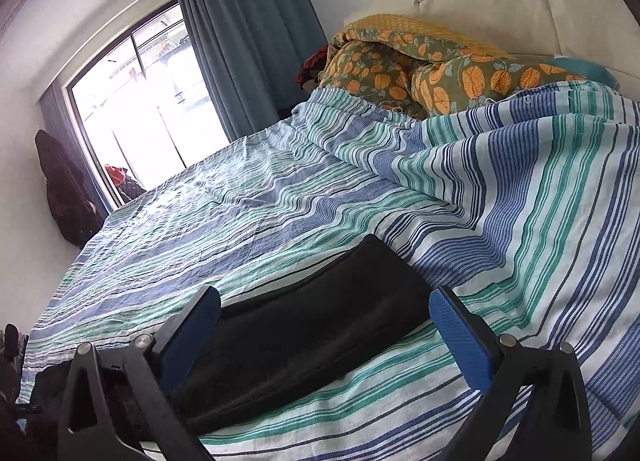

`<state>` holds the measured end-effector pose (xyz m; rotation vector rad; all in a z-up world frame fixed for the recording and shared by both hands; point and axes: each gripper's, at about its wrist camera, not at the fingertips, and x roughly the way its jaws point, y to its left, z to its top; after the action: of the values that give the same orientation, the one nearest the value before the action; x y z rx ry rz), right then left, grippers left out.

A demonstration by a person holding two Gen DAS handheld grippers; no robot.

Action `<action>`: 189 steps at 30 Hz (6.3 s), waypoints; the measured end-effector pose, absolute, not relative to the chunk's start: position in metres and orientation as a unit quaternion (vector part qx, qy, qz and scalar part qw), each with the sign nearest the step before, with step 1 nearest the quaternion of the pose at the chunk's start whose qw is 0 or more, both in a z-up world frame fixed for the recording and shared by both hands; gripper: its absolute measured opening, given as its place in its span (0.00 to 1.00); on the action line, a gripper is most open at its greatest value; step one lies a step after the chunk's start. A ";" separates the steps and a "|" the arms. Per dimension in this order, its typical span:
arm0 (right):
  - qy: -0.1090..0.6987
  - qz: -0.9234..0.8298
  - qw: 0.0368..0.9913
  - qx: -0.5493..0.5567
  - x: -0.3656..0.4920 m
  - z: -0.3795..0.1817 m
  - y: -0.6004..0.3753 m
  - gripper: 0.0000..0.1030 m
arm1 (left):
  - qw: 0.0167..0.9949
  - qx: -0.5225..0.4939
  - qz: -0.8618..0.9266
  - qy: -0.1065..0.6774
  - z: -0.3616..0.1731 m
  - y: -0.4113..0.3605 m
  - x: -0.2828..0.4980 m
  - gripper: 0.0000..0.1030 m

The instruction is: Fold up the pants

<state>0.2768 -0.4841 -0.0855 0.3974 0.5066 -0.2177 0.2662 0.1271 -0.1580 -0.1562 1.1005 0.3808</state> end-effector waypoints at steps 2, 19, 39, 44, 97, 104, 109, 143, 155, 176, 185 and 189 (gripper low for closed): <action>0.245 -0.105 0.944 0.196 0.274 -0.083 -0.486 1.00 | 0.815 -0.052 0.137 0.560 -0.179 0.086 0.246 0.99; 0.216 -0.142 0.941 0.217 0.238 -0.073 -0.534 1.00 | 0.806 0.216 -0.269 0.481 -0.181 -0.263 0.196 0.98; 0.125 -0.306 0.921 0.207 0.155 -0.032 -0.628 1.00 | 0.758 0.179 -0.425 0.461 -0.167 -0.410 0.203 0.99; 0.140 -0.268 0.937 0.174 0.173 -0.030 -0.601 1.00 | 0.829 0.167 -0.265 0.464 -0.150 -0.297 0.193 0.99; 0.280 -0.123 0.928 0.214 0.251 -0.086 -0.567 1.00 | 0.839 0.131 -0.160 0.504 -0.171 -0.281 0.398 0.98; 0.295 -0.115 0.922 0.224 0.255 -0.094 -0.569 1.00 | 0.862 0.077 -0.055 0.499 -0.143 -0.173 0.397 0.98; 0.298 -0.113 0.921 0.221 0.260 -0.096 -0.563 1.00 | 0.868 -0.017 0.081 0.489 -0.148 -0.063 0.388 0.98; 0.236 -0.079 0.838 0.485 0.297 -0.156 -0.576 0.92 | 0.875 -0.063 0.126 0.464 -0.205 0.016 0.349 0.99; 0.303 0.082 0.745 0.588 0.315 -0.190 -0.571 0.83 | 0.878 -0.064 0.125 0.457 -0.206 0.016 0.349 0.99; 0.319 -0.044 0.847 0.423 0.342 -0.184 -0.554 0.32 | 0.879 -0.061 0.127 0.456 -0.206 0.015 0.351 0.99; 0.237 0.091 0.893 0.372 0.338 -0.131 -0.522 0.07 | 0.881 -0.065 0.125 0.452 -0.206 0.015 0.351 0.99; 0.259 0.271 0.908 0.187 0.306 -0.068 -0.446 0.07 | 0.881 -0.064 0.125 0.453 -0.206 0.015 0.351 0.99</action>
<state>0.3062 -0.4461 -0.0680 0.3864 0.5346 0.5602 0.3512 0.0150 -0.2061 -0.1330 0.9431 0.2610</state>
